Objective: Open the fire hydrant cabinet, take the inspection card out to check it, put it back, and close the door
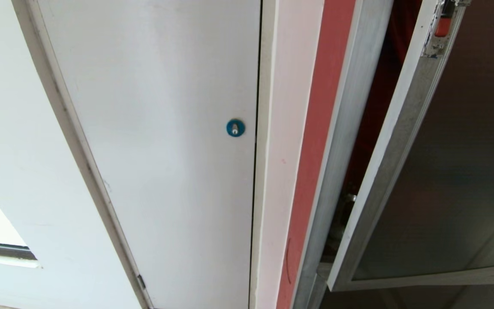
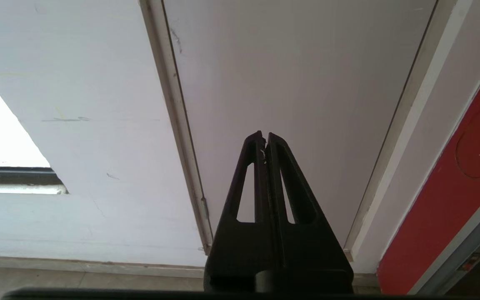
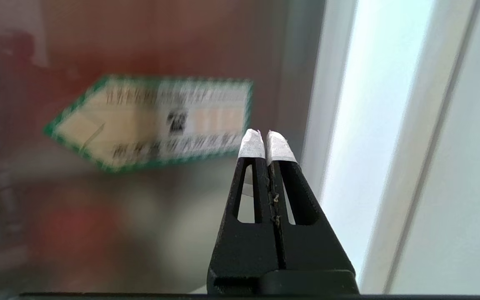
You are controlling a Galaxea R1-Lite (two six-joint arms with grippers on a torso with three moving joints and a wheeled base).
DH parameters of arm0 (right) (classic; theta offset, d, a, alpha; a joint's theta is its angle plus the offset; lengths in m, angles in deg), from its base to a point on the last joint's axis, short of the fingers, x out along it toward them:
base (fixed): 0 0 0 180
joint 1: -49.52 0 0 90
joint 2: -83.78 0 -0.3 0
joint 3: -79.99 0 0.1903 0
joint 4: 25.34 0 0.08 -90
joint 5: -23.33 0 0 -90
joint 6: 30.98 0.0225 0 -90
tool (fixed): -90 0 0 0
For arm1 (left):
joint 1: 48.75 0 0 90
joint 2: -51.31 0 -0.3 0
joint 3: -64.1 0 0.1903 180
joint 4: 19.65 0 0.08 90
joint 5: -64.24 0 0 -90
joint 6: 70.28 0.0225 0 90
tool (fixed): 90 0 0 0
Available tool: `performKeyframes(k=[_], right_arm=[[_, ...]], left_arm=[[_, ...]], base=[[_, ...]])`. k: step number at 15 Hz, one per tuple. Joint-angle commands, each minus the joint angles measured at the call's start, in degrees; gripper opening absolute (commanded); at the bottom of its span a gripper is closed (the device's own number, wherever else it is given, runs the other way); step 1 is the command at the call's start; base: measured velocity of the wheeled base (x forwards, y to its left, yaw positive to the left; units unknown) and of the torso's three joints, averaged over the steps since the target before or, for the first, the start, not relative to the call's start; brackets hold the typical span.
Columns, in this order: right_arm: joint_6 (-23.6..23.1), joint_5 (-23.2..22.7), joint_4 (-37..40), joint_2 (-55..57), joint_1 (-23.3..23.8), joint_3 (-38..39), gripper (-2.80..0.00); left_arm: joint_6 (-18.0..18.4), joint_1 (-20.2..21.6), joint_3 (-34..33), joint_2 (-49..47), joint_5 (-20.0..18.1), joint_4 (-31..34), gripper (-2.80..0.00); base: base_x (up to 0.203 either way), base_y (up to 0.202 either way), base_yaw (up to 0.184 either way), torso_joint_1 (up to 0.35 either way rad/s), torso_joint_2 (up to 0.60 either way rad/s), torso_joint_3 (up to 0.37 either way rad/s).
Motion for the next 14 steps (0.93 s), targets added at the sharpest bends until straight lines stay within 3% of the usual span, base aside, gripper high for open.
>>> performKeyframes(k=[1,3,5,7,9,11,14], right_arm=[[2.67,-0.87,-1.42,-1.55,-1.51,5.45,-2.80],[3.37,-4.13,2.87,-5.14,-5.03,6.61,-2.80],[4.19,-6.89,5.09,-9.71,-4.84,11.34,-2.80],[5.00,-13.12,5.40,-15.11,-4.77,17.24,-2.80],[10.82,-17.31,5.07,-15.63,-4.71,20.73,-2.80],[16.59,-25.91,5.28,-15.63,-4.69,23.90,-2.80],[16.58,-29.60,5.04,-15.63,-4.68,27.65,-2.80]], left_arm=[[0.01,0.02,-0.62,-0.07,-0.05,-0.02,-2.80],[0.01,0.04,-0.62,-0.07,-0.02,-0.02,-2.80],[0.01,0.02,-0.62,-0.07,0.03,-0.02,-2.80],[0.01,0.02,-0.62,-0.07,-0.05,-0.02,-2.80],[0.01,0.02,-0.70,-0.07,0.03,-0.02,-2.80],[0.01,0.02,-0.66,-0.07,0.00,-0.02,-2.80],[0.01,0.10,-0.70,-0.07,-0.05,-0.02,-2.80]], base=[[0.000,0.000,0.000,0.000,0.00,0.000],[0.000,0.000,0.000,0.000,0.00,0.000],[0.000,0.000,0.000,0.000,0.00,0.000],[0.000,0.000,0.000,0.000,0.00,0.000],[0.000,0.000,0.000,0.000,0.00,0.000],[0.000,0.000,0.000,0.000,0.00,0.000],[0.000,0.000,0.000,0.000,0.00,0.000]])
